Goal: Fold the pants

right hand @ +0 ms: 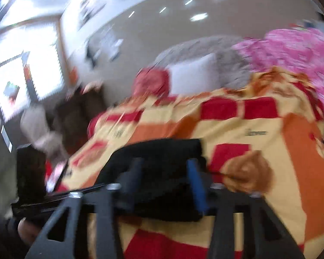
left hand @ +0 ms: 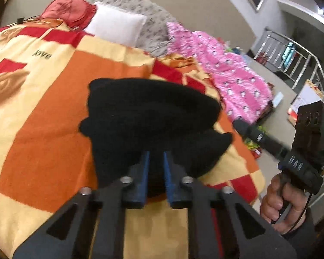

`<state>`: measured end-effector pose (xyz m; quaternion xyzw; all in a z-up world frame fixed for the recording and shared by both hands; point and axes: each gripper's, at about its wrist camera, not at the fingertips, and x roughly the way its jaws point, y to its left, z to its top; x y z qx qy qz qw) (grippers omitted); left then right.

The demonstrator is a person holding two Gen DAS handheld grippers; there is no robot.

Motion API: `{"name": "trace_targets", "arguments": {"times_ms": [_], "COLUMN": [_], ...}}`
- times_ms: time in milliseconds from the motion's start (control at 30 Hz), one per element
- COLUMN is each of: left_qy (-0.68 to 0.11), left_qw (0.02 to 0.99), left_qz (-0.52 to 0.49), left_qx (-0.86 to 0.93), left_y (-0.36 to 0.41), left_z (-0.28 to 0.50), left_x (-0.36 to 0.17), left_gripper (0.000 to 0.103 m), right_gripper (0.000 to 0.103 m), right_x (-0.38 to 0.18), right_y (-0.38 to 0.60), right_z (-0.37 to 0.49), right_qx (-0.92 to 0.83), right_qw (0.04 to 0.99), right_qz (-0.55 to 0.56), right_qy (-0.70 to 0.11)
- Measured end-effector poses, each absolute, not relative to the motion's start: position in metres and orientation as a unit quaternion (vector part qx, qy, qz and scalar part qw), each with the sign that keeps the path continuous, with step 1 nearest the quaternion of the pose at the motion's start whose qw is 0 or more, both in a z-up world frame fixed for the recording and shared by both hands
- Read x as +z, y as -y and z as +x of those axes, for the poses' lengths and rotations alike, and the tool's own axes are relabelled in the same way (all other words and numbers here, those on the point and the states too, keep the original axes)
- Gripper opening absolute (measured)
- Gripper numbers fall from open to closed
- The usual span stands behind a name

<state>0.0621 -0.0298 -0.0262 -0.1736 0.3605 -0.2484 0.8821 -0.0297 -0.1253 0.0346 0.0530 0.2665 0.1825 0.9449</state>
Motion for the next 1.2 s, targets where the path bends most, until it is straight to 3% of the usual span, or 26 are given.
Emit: {"name": "trace_targets", "arguments": {"times_ms": [133, 400, 567, 933, 1200], "left_qy": [-0.365, -0.337, -0.403, -0.349, -0.364], "left_qw": [0.884, 0.865, 0.843, 0.879, 0.881], "left_qz": [-0.166, -0.261, -0.278, -0.258, -0.231], "left_qx": [-0.24, -0.266, -0.221, -0.197, -0.194], "left_y": [0.031, 0.013, 0.013, 0.006, 0.016], "left_z": [0.074, 0.115, 0.17, 0.149, 0.167], "left_x": [-0.029, -0.01, -0.042, -0.032, -0.036], "left_gripper": [0.001, 0.004, 0.002, 0.001, 0.001], "right_gripper": [0.024, 0.026, 0.026, 0.026, 0.032], "right_x": [-0.008, -0.025, -0.026, -0.024, -0.014], "right_y": [0.117, 0.13, 0.133, 0.127, 0.143], "right_z": [-0.005, -0.019, -0.016, -0.013, -0.006], "right_qx": [0.158, 0.163, 0.169, 0.164, 0.18], "right_qw": [0.916, 0.93, 0.929, 0.929, 0.914], "right_qz": [0.015, 0.078, 0.09, 0.079, 0.143], "right_qy": [-0.368, -0.319, -0.316, -0.323, -0.336]}}
